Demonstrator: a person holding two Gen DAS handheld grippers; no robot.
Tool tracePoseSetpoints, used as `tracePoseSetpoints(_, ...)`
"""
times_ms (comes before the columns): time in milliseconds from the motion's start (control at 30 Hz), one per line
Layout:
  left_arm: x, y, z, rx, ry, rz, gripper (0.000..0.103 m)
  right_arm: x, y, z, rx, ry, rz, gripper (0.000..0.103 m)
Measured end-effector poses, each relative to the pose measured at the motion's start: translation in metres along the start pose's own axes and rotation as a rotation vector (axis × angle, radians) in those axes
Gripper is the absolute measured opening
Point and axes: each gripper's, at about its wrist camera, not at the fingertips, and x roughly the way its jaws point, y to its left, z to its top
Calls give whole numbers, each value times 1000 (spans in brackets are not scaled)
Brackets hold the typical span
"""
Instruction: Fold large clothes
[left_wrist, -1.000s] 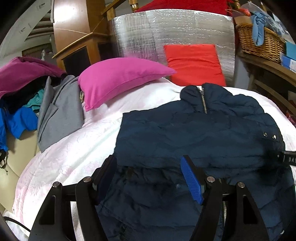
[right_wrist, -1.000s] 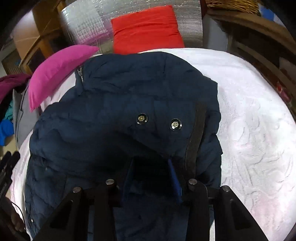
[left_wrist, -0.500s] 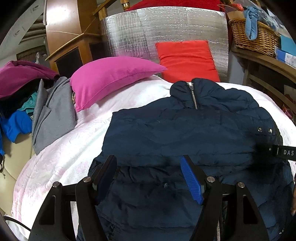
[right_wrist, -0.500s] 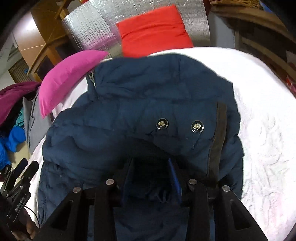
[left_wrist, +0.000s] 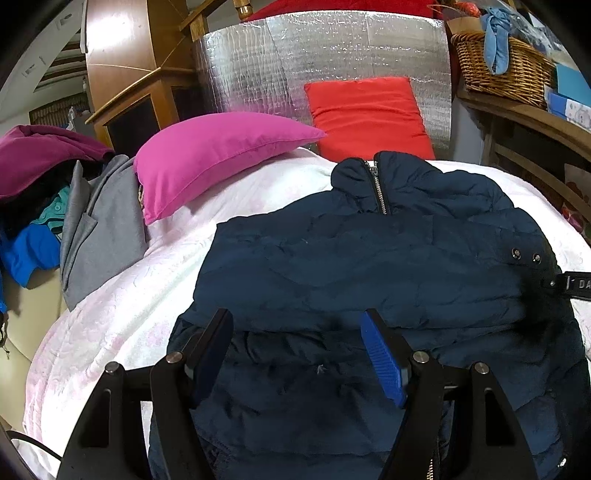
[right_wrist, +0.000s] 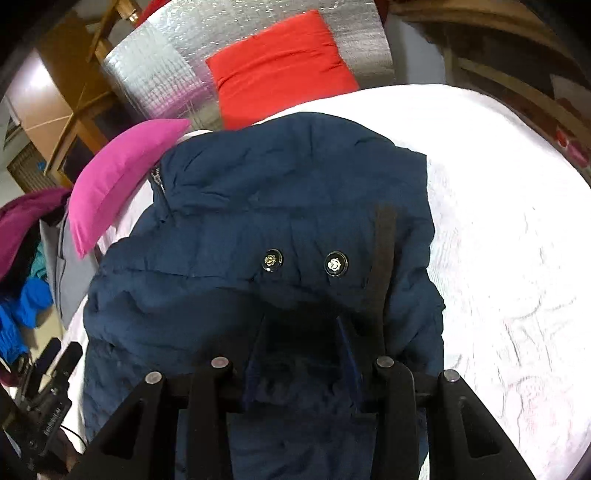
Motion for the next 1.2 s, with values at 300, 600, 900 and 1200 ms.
tracePoseSetpoints(300,27,29,5,-71,82,33,72,-39,-42,12,145,-138,65,42)
tracePoseSetpoints(600,45,64,-5,-154,182,102,72,-6,-46,8,168,-5,33,41)
tracePoseSetpoints(900,35,67,-15,-82,185,106,72,-42,-22,4,62,-115,70,41)
tracePoseSetpoints(1200,20,79,-34,-55,201,124,72,-23,-10,-9,-14,4,31,41)
